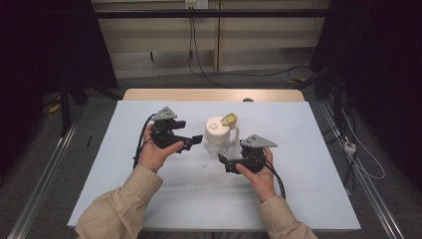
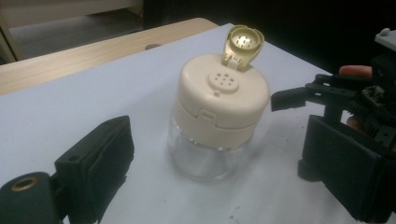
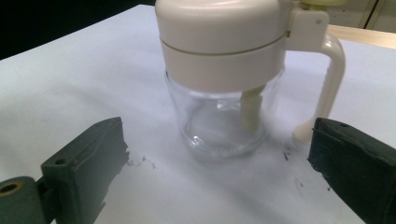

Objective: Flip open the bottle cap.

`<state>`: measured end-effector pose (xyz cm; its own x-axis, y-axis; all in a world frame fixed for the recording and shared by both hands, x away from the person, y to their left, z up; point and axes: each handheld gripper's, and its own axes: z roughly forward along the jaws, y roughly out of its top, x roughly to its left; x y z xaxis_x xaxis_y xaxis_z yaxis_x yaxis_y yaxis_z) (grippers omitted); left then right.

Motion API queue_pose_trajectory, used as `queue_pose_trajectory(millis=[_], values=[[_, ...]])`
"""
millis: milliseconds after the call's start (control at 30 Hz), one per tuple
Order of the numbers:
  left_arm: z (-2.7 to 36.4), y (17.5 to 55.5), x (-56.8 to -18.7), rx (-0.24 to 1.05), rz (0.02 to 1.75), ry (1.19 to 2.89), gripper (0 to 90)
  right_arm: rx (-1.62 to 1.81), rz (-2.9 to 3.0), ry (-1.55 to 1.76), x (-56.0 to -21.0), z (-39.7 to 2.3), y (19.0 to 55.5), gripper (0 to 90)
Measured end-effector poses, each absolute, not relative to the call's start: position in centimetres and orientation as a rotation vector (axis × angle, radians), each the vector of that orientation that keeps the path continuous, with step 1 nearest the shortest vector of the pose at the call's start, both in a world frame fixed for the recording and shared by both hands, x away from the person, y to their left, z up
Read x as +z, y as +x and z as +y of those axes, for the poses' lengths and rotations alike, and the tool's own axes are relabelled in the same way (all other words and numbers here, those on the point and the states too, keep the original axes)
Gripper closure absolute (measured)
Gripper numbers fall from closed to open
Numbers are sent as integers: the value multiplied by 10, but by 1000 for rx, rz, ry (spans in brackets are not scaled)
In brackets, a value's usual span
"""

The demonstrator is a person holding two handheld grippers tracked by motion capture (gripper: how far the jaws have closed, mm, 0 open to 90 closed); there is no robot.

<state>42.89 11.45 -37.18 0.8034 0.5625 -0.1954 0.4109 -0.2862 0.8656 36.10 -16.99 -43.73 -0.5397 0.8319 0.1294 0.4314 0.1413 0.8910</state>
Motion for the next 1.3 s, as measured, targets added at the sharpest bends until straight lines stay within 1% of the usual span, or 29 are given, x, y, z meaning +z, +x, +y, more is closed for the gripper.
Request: queue_pose_trajectory(millis=[300,700,1100,1300], values=[[125,416,-385,180,732,1967,79,1385,2029,1218,-437,-190,345,46],[147,399,-394,182,748,1941,70,1401,2006,1209,-434,-211,326,46],[184,382,-415,218,808,1925,70,1404,1996,1217,-434,-234,306,51],[195,375,-417,219,812,1910,74,1388,2007,1210,-436,-242,299,53]])
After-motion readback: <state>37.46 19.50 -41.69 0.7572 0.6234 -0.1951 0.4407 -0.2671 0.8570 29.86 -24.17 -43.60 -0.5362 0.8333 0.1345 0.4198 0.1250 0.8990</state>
